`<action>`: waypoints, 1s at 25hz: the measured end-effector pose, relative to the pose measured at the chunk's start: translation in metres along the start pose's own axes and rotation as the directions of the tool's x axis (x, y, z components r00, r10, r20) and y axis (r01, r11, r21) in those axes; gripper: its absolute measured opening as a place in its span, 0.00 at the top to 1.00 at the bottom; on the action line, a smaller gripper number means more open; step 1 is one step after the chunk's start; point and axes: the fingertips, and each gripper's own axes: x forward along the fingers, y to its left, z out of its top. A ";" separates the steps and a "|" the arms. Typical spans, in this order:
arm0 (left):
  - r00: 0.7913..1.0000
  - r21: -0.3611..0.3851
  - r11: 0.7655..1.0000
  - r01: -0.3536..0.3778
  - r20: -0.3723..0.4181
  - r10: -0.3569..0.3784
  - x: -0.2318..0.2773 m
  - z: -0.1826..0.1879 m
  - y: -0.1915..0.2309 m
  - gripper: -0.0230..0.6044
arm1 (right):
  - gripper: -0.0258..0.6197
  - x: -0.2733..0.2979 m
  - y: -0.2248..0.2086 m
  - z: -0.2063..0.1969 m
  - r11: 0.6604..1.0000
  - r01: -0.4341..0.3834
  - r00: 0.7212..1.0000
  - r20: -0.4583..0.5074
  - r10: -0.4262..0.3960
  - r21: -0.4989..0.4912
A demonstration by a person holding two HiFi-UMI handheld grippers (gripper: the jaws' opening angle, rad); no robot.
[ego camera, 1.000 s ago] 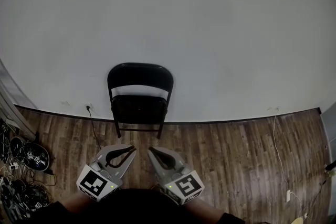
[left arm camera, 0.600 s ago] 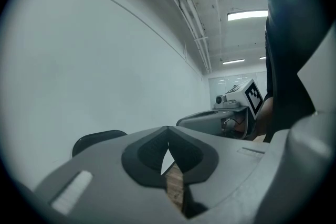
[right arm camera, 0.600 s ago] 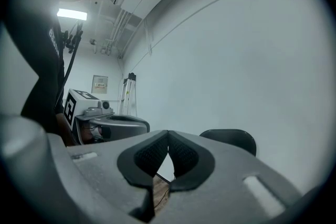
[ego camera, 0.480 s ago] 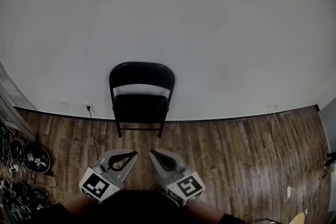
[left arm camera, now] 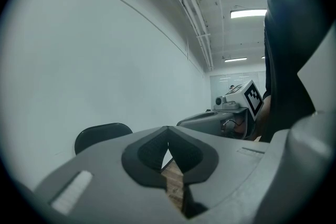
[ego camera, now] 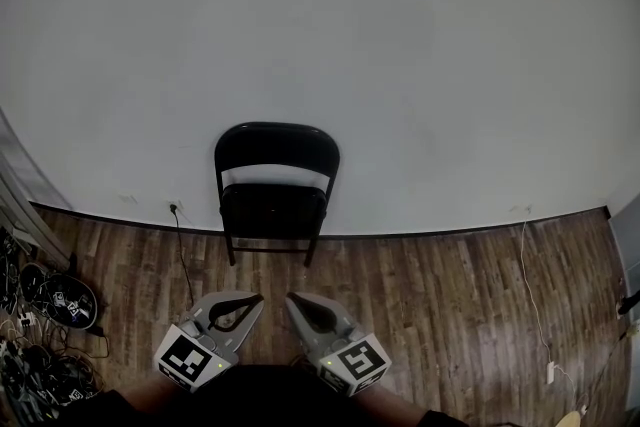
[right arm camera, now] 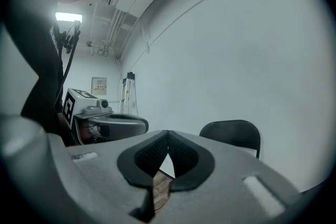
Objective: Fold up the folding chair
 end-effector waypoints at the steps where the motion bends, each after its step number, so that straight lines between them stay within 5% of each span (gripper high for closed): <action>1: 1.000 0.000 1.000 0.001 -0.001 -0.001 0.000 0.000 0.000 0.96 | 0.96 0.001 0.003 0.003 1.000 -0.011 1.000 -0.004 0.011 -0.002; 25: 1.000 -0.009 1.000 -0.009 0.009 0.009 -0.003 -0.004 -0.004 0.96 | 0.96 -0.001 0.008 -0.009 1.000 -0.025 0.999 -0.029 0.025 0.004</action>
